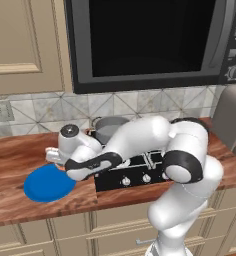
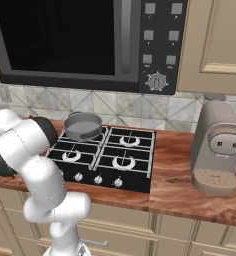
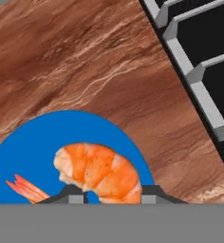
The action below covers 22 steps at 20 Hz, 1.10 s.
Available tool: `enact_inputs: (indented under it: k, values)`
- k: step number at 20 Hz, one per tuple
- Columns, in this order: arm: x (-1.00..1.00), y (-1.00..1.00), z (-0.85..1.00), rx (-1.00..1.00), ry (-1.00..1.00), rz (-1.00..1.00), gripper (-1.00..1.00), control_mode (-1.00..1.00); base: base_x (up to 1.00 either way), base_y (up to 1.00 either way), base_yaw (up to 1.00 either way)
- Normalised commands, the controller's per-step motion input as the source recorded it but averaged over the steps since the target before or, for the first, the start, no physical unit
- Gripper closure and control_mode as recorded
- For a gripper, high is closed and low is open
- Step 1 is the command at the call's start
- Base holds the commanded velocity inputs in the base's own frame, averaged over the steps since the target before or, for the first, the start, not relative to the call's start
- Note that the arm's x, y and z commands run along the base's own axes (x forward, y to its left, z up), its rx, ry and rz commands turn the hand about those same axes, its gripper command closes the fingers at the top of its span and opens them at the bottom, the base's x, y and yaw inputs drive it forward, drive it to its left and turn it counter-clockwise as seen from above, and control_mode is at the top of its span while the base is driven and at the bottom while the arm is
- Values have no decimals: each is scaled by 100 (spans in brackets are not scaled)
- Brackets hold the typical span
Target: Retrieve the frozen meat and place it in the pot on a burner. Then turn the burner on.
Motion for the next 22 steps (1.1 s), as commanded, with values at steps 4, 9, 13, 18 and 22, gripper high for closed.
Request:
enact_inputs:
  k: [4, 9, 13, 18, 22]
  values:
    - [0, -40, 98, 0, -14, -2, 100, -100, 0, 0, 0]
    - [0, -47, 76, -5, -10, -1, 100, -100, 0, 0, 0]
    - [0, -46, 16, -13, -18, 4, 100, -100, 0, 0, 0]
    - [0, -55, 12, -10, -8, 21, 100, -100, 0, 0, 0]
    - [0, -71, 33, -5, 0, 23, 100, -100, 0, 0, 0]
